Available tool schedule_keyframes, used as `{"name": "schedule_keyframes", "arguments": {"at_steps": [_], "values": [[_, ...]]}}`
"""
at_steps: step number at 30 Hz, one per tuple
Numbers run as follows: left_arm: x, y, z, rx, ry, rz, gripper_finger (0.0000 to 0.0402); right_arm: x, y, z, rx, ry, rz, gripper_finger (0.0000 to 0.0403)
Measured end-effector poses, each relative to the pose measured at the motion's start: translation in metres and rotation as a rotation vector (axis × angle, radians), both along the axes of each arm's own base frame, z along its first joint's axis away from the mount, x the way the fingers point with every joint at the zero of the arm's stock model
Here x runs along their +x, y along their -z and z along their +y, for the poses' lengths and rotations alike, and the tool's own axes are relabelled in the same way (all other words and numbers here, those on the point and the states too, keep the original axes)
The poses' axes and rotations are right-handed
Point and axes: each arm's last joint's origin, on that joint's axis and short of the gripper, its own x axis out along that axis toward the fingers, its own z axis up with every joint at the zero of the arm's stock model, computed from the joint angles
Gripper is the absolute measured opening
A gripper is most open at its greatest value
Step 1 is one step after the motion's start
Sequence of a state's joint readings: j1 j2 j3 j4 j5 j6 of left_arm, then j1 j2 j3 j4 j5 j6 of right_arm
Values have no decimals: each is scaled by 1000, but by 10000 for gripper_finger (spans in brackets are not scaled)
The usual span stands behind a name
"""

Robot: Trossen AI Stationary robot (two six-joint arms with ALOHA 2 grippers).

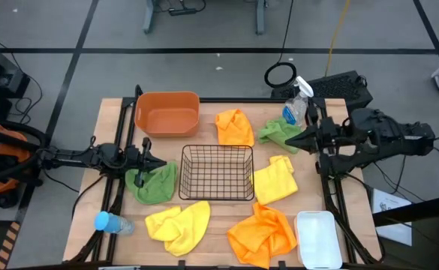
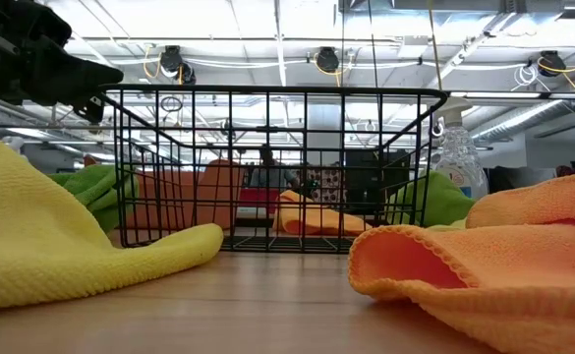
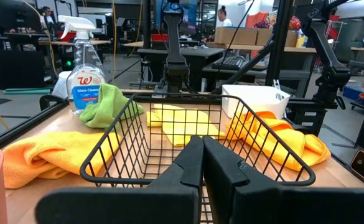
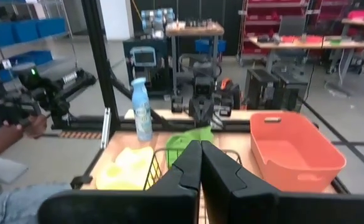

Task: Sort microfiber towel by color & place in baskets
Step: Put the right green microfiber cloth into the orange bin

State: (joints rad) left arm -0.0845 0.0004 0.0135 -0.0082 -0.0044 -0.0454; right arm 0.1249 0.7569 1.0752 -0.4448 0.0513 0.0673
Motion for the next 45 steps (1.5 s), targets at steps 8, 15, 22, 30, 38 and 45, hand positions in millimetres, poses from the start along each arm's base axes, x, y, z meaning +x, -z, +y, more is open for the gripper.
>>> {"name": "schedule_keyframes", "arguments": {"at_steps": [8, 15, 22, 30, 38, 45], "values": [[-1, -8, 2, -8, -75, -65, 12, 15, 12, 0, -14, 78, 110, 0], [-8, -35, 3, -55, -78, -61, 12, 32, 22, 2, -24, 81, 180, 0], [-30, -102, 6, -51, -108, -35, 12, 48, 36, 4, -32, 83, 285, 0], [-41, -190, 7, 32, -112, -106, 30, 62, 53, 6, -35, 89, 417, 0], [-12, -232, 4, 86, -107, 42, 99, 69, 83, 7, -29, 99, 503, 0], [35, -210, 0, 119, -88, 297, 118, 72, 117, 7, 21, 123, 508, 0]]}}
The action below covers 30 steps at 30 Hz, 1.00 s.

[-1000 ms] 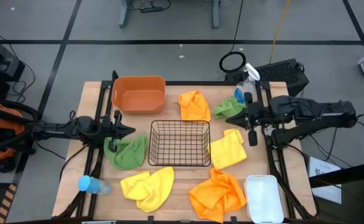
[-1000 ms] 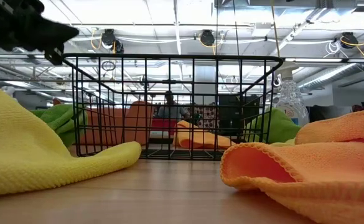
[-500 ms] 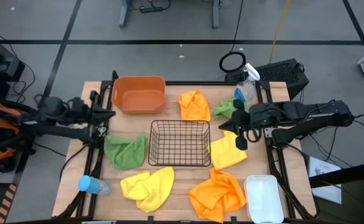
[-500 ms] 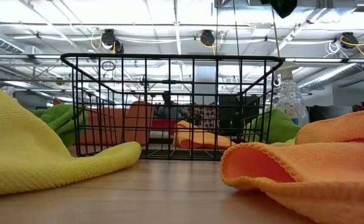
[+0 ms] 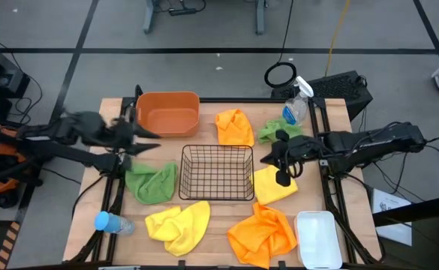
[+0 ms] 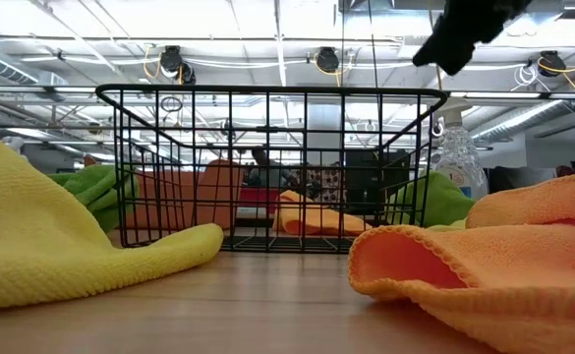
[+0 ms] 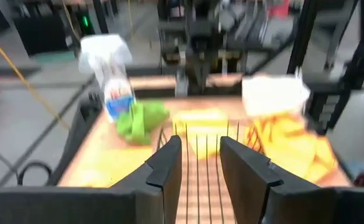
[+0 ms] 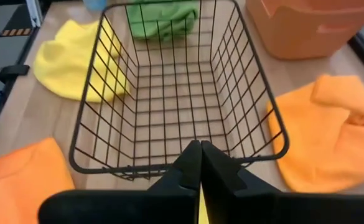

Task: Sort microfiber towel by color & place in baskets
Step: Put the right green microfiber cloth into the orange bin

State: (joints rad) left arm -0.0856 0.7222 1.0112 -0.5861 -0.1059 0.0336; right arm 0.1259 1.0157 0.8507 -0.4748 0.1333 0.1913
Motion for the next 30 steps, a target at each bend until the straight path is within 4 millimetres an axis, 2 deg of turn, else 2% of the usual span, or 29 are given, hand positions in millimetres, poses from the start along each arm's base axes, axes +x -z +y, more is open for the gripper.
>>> {"name": "schedule_keyframes", "arguments": {"at_steps": [5, 10, 16, 22, 26, 30], "values": [[31, 33, -3, 12, 0, 133, 118, -2, 17, 0, 0, 4, 42, 0], [50, 53, -4, 17, 1, 115, 118, -2, 17, 0, 20, 20, 39, 0], [57, 59, -5, 5, -3, 61, 118, -5, 21, -1, 96, 87, 83, 0], [60, 80, -5, 1, -6, 79, 118, -12, 27, -1, 175, 177, 171, 0], [61, 94, -5, -11, -10, 77, 118, -21, 34, -6, 131, 308, 266, 0], [63, 89, -5, 0, -4, 17, 118, -27, 38, -10, 77, 415, 311, 0]]}}
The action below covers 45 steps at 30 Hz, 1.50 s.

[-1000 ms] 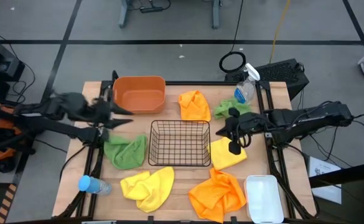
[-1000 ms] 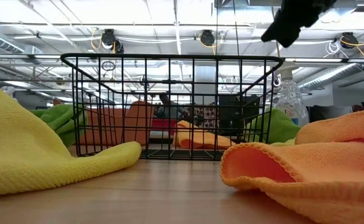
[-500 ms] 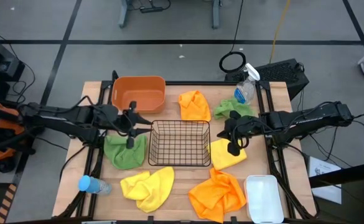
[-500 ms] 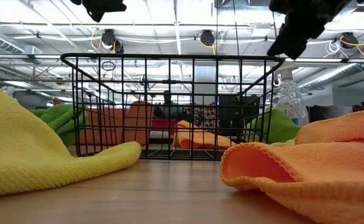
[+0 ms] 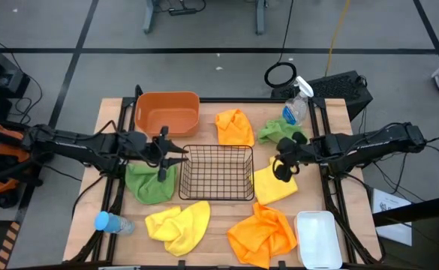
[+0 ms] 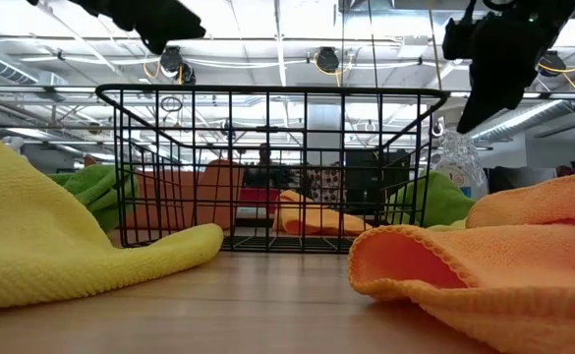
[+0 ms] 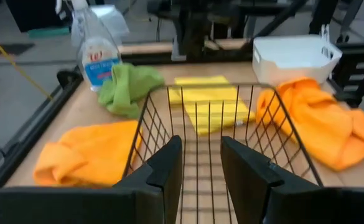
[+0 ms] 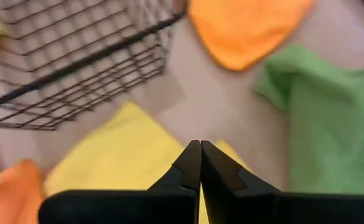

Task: Sort microfiber towel by color & place in baskets
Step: Put the right green microfiber cloth into the orange bin

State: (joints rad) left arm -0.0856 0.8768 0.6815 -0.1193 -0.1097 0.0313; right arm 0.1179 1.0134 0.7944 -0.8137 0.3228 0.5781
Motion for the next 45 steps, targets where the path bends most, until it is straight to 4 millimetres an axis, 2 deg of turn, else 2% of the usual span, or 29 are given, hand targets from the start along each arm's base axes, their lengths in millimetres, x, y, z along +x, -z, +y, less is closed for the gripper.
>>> {"name": "schedule_keyframes", "arguments": {"at_steps": [8, 12, 16, 21, 25, 28, 32, 39, 45], "values": [[1, -3, 0, 7, 3, -27, 118, -1, 0, -8, -225, 28, 40, 3], [1, -3, 0, 6, 2, -28, 118, -3, 1, -16, -284, 49, 96, 35], [2, -2, 0, 6, 2, -24, 118, -2, 1, -20, -315, 61, 110, 104], [5, 1, 0, 2, 1, -7, 118, 1, 6, -26, -355, 77, 154, 218], [9, 5, -1, 3, 1, 11, 118, 4, 25, -31, -410, 83, 179, 303], [11, 7, -1, 4, 1, 22, 118, 3, 39, -37, -427, 97, 178, 345], [12, 8, -1, 4, 1, 26, 118, -2, 55, -46, -438, 152, 194, 361], [13, 8, -1, 4, 1, 28, 118, -4, 69, -59, -450, 191, 170, 353], [13, 8, -1, 6, 1, 24, 118, -7, 81, -76, -366, 200, 123, 352]]}}
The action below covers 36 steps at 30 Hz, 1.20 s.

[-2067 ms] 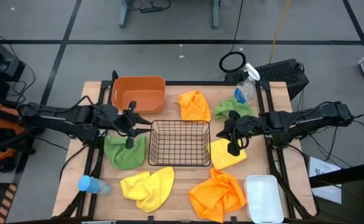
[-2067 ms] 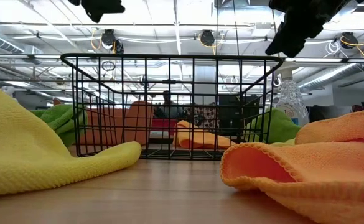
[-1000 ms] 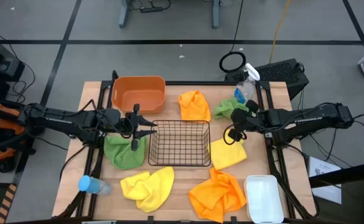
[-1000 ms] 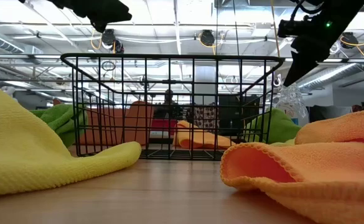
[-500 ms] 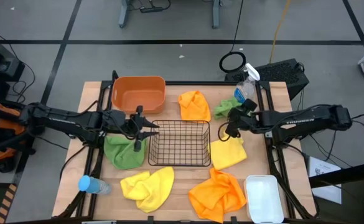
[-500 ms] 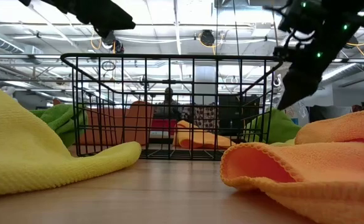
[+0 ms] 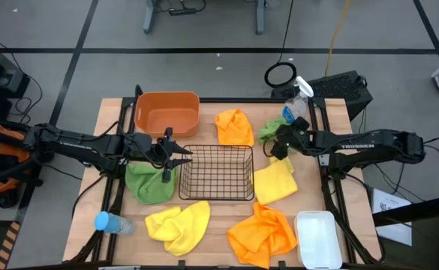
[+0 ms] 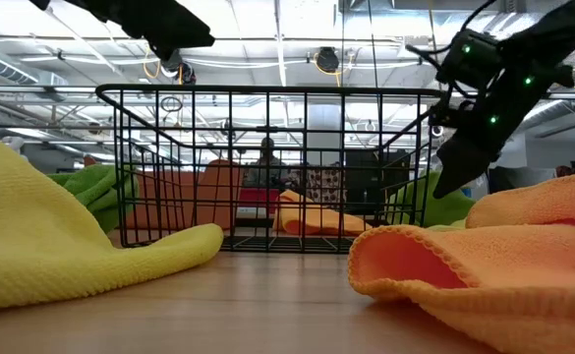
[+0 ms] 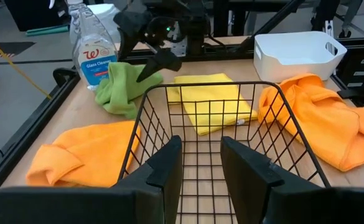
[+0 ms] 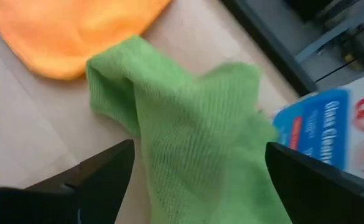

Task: Sort microfiber towel by color & place in baskets
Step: Put the right green microfiber cloth into the orange bin

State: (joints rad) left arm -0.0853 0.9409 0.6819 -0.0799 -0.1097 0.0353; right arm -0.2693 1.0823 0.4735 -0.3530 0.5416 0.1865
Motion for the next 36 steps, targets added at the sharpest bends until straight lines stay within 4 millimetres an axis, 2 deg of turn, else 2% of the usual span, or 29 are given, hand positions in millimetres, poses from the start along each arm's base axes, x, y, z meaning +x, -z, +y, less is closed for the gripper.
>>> {"name": "schedule_keyframes", "arguments": {"at_steps": [5, 8, 14, 28, 36], "values": [[0, -1, 0, -1, 0, -16, 118, -5, 12, -5, 61, 1, -19, 352], [1, -2, 0, -1, 0, -22, 118, -6, 15, -6, 85, 0, -28, 333], [1, -2, 0, 1, 1, -26, 118, -5, 22, -8, 166, -34, -59, 235], [1, -4, 0, 2, 2, -45, 118, -2, 31, -18, 168, 9, -46, 18], [1, -4, 0, 3, 2, -41, 118, 3, 25, -15, 272, -68, -171, 5]]}}
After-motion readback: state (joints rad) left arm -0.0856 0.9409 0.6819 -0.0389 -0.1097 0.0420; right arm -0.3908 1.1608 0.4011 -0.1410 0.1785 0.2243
